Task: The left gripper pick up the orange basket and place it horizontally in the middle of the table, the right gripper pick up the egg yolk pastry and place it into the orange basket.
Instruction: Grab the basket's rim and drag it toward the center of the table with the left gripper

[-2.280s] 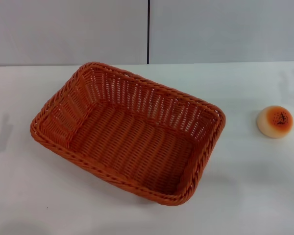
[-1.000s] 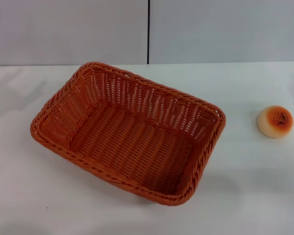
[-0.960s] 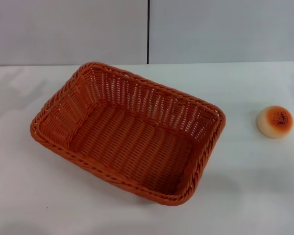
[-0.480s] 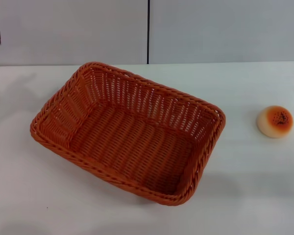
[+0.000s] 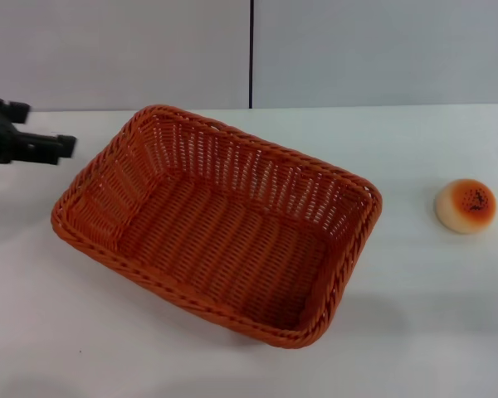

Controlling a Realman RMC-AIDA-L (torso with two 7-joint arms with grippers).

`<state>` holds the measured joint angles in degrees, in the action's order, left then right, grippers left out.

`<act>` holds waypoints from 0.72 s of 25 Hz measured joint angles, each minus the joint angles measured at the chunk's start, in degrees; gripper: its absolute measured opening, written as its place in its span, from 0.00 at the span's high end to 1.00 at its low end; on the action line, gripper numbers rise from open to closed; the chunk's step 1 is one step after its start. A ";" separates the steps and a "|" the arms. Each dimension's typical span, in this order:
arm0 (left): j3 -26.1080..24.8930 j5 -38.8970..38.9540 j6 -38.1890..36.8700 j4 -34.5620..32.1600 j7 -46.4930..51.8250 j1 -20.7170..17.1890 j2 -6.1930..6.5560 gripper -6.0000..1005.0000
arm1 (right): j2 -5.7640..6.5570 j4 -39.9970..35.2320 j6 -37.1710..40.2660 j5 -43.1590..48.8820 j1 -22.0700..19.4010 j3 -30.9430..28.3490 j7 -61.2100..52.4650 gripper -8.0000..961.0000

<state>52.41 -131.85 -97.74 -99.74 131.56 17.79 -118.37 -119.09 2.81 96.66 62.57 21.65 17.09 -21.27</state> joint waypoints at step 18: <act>21.65 -12.39 17.25 5.15 7.63 1.13 -0.44 0.16 | -0.09 0.18 -0.71 0.00 -0.28 -0.04 0.00 0.38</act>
<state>74.06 -144.24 -80.49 -94.59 139.19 18.92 -118.81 -119.18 2.99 95.96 62.57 21.37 17.05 -21.27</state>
